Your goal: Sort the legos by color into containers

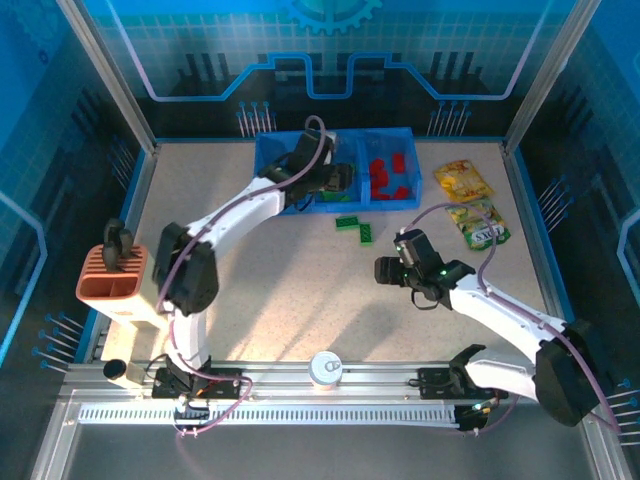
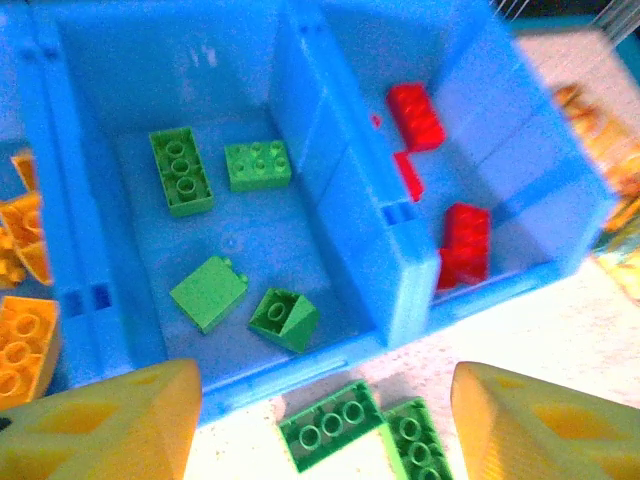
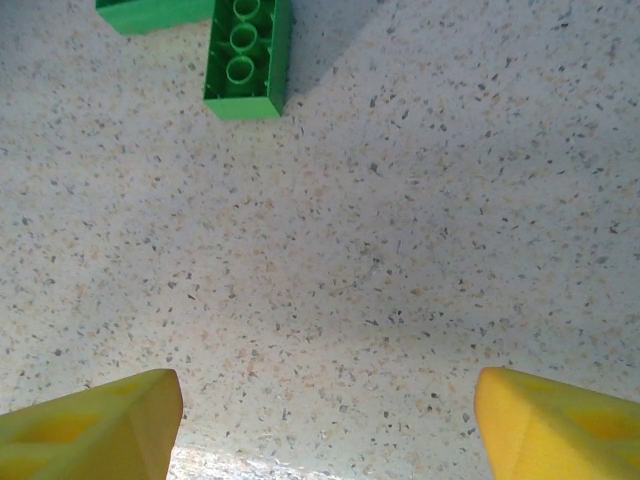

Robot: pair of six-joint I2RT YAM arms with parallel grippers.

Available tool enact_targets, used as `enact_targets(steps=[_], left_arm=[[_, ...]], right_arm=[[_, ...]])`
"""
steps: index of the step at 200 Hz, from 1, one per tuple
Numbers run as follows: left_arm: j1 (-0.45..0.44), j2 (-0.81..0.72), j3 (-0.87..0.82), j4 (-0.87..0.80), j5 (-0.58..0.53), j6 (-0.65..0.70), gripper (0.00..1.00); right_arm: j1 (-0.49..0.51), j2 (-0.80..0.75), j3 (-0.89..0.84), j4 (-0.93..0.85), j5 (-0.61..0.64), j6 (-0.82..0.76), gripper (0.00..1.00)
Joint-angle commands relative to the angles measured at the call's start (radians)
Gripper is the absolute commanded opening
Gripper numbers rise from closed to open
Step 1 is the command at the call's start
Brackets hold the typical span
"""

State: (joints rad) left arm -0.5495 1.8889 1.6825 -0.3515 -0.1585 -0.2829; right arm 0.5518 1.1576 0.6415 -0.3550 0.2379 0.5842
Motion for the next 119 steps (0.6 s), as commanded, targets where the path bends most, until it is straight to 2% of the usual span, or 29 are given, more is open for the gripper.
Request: enact_targets(steps=[1, 69, 119], left_arm=[[-0.019, -0.139, -0.13, 0.101, 0.014, -0.01, 0.67], [-0.068, -0.471, -0.501, 0.202, -0.003, -0.039, 0.67], [-0.096, -0.676, -0.718, 0.216, -0.041, -0.071, 0.67]], right_arm=[[0.016, 0.048, 0.045, 0.004, -0.022, -0.007, 0.78], [0.014, 0.285, 0.232, -0.03, -0.021, -0.069, 0.79], [0.001, 0.501, 0.421, -0.055, -0.01, -0.113, 0.74]])
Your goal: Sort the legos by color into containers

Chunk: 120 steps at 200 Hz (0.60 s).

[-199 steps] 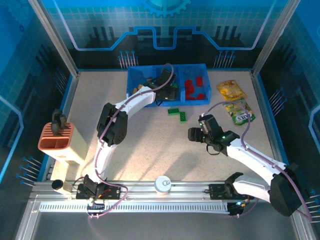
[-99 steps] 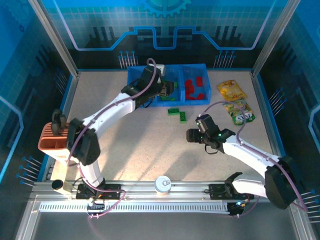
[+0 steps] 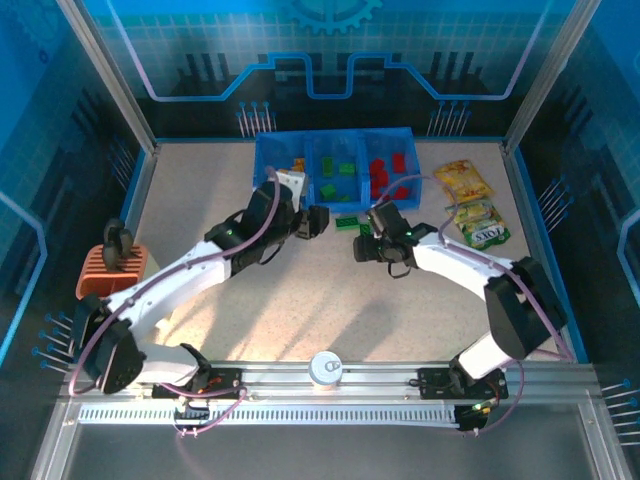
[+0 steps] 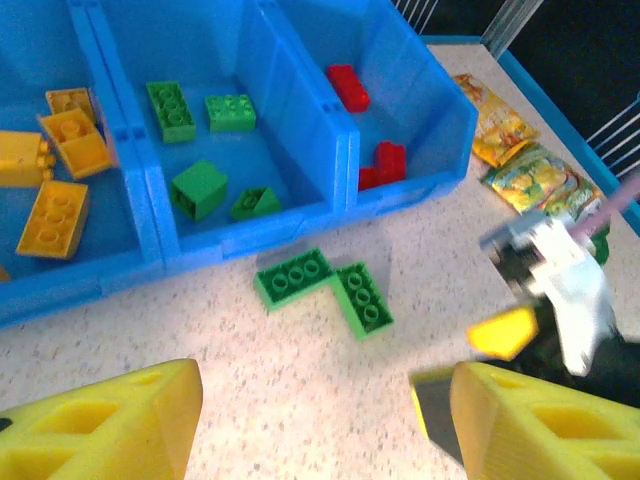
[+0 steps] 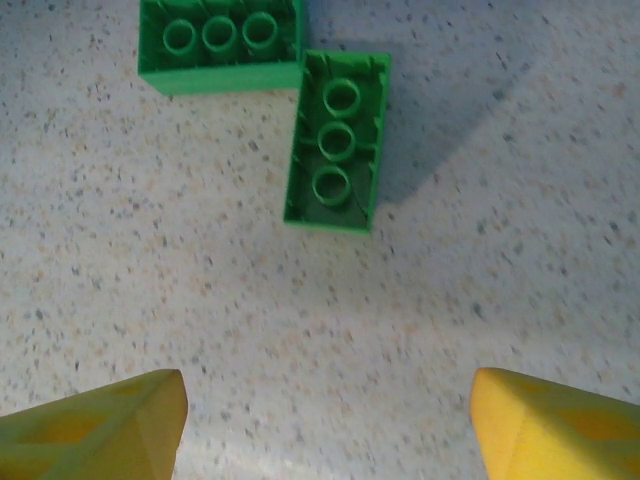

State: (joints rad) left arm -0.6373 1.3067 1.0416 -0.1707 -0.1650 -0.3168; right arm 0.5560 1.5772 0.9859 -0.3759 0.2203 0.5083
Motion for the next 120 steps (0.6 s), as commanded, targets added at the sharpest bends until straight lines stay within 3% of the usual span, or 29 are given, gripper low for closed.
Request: enact_targets(steps=[1, 120], left_arm=[[-0.008, -0.098, -0.081, 0.034, -0.036, -0.039, 0.67], [-0.018, -0.45, -0.423, -0.092, -0.106, -0.171, 0.67]], right_arm=[[-0.004, 0.086, 0.081, -0.035, 0.008, -0.038, 0.74], [-0.039, 0.362, 0.277, -0.089, 0.061, -0.025, 0.56]])
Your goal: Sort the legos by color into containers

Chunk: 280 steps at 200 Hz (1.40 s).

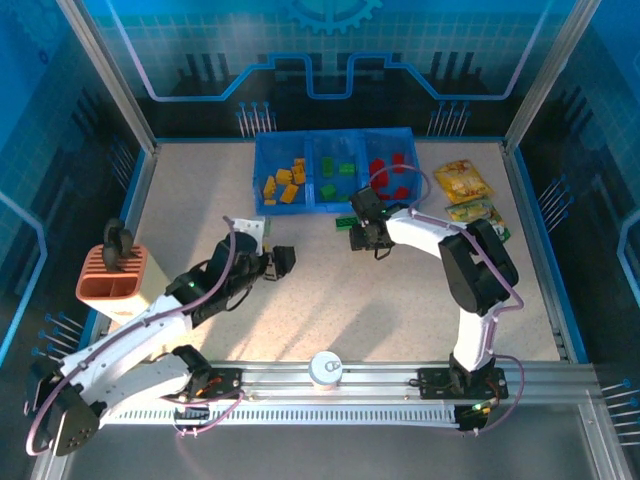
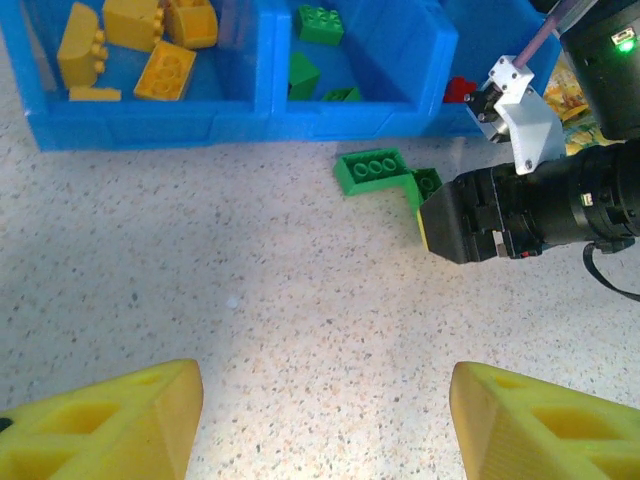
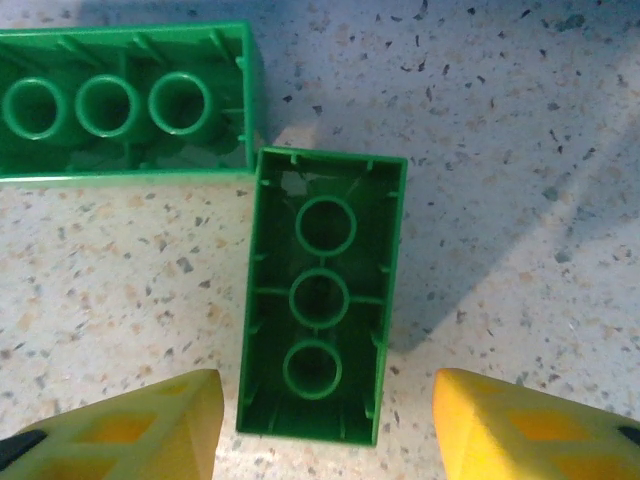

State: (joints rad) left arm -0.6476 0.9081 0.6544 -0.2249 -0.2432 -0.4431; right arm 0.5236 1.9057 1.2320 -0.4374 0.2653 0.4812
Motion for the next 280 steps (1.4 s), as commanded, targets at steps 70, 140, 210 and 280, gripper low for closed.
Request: enact_targets(steps=[70, 140, 210, 280], left_arm=[[-0.007, -0.085, -0.078, -0.039, -0.049, -0.069, 0.67], [-0.007, -0.053, -0.108, -0.005, -0.063, -0.086, 0.66], [-0.013, -0.073, -0.13, -0.026, -0.068, -0.122, 0.65], [-0.021, -0.148, -0.151, -0.086, -0.087, -0.121, 0.65]], right_arm=[[0.008, 0.01, 0.014, -0.036, 0.052, 0.01, 0.33], [0.088, -0.171, -0.032, -0.062, 0.118, 0.0, 0.3], [0.067, -0.07, 0.227, -0.125, 0.094, -0.099, 0.31], [0.011, 0.158, 0.586, -0.249, 0.066, -0.156, 0.32]])
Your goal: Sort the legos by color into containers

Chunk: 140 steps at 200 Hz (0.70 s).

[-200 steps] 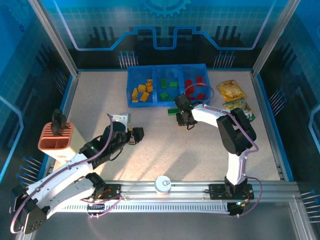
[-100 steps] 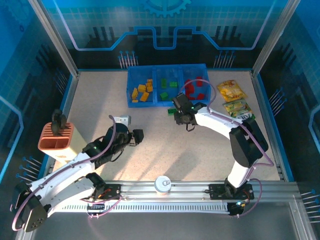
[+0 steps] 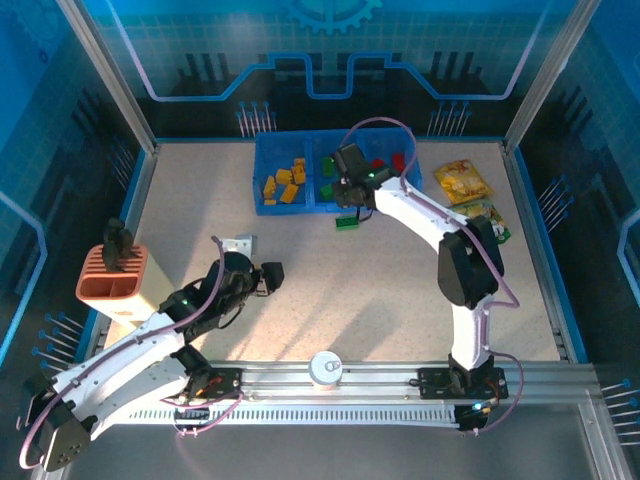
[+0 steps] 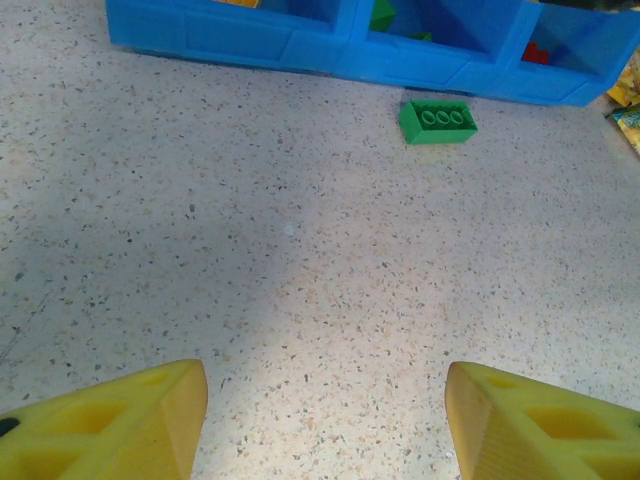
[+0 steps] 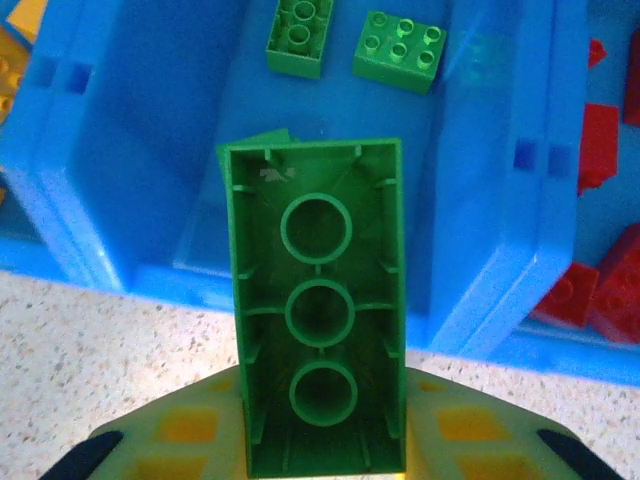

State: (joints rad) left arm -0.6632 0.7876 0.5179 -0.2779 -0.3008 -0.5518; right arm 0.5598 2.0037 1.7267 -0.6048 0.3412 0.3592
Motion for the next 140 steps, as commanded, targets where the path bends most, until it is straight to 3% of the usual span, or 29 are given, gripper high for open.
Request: enact_targets(steps=[1, 44, 52, 61, 66, 89, 140], left_arm=[[-0.006, -0.028, -0.015, -0.033, -0.03, -0.012, 0.65], [-0.006, -0.029, -0.013, -0.027, -0.037, -0.007, 0.65], [-0.006, -0.026, -0.012, -0.023, -0.036, -0.005, 0.65], [-0.006, -0.02, -0.008, -0.021, -0.034, 0.0, 0.65], [-0.008, -0.016, -0.003, -0.02, -0.035, 0.002, 0.65], [-0.007, 0.0, 0.01, -0.02, -0.032, 0.009, 0.65], [-0.008, 0.009, 0.005, -0.003, -0.032, 0.01, 0.65]], right_arm=[[-0.027, 0.063, 0.095, -0.084, -0.011, -0.034, 0.32], [-0.043, 0.141, 0.216, -0.124, -0.002, -0.044, 0.38], [-0.044, 0.153, 0.239, -0.134, -0.001, -0.045, 0.48], [-0.044, 0.169, 0.267, -0.151, 0.003, -0.051, 0.71], [-0.043, 0.177, 0.286, -0.165, 0.009, -0.051, 0.76], [-0.035, 0.17, 0.294, -0.181, 0.025, -0.05, 0.78], [-0.014, 0.064, 0.118, -0.105, 0.007, -0.036, 0.79]])
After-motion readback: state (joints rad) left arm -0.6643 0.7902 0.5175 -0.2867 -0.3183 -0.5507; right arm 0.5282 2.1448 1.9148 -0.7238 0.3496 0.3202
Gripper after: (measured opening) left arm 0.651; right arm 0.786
